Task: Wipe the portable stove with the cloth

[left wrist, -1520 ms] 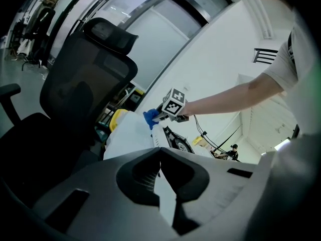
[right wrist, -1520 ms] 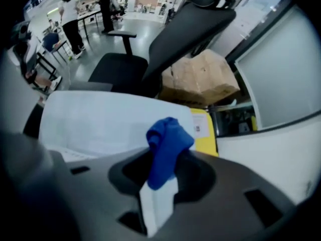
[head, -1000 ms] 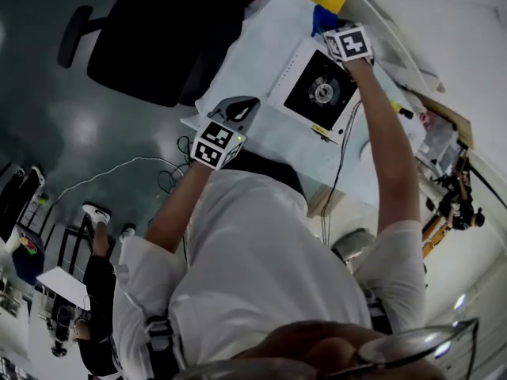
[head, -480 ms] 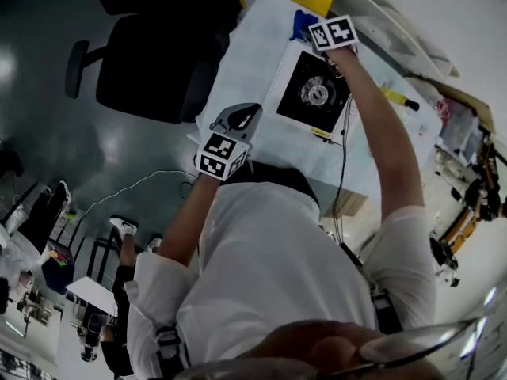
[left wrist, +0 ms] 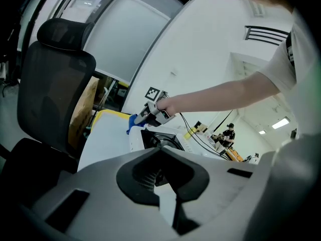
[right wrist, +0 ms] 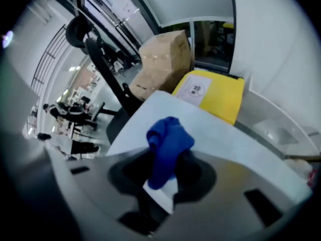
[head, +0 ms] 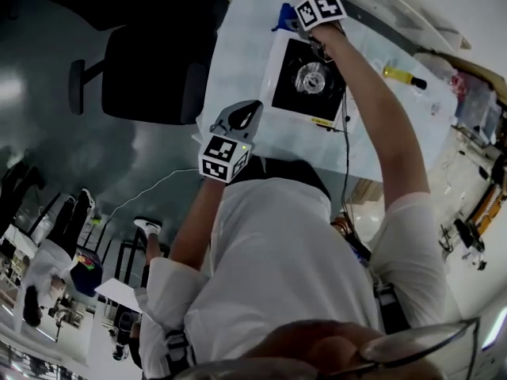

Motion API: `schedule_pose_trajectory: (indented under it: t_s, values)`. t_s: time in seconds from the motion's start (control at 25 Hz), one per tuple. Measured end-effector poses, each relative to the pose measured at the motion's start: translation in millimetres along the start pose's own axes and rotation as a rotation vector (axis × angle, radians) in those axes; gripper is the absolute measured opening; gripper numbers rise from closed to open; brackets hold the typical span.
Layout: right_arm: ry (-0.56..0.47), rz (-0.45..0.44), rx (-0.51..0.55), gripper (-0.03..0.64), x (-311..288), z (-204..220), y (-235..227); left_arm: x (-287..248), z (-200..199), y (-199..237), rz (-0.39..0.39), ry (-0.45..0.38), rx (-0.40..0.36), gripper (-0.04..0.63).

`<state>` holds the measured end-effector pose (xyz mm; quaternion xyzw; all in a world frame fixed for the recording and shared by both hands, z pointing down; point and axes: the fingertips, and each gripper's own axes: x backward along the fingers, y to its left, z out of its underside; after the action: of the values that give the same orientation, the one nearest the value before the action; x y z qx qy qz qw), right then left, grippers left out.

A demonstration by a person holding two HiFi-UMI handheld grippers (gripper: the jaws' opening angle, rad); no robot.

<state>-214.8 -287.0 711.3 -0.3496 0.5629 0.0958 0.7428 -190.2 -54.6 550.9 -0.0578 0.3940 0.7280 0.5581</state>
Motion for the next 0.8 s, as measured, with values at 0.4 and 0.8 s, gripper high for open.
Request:
schedule_pose_trajectory:
  t_s: [0.4,0.8]
  values:
    - [0.064,0.071,0.036,0.126,17.5,32.6,-45.1,-3.3,9.2,-26.1,-0.014,0.036,-0.025,0.032]
    - [0.081,0.08,-0.008,0.123,41.9,72.7,-97.7,-12.4,25.9,-51.5,-0.011,0.064,-0.031,0.032]
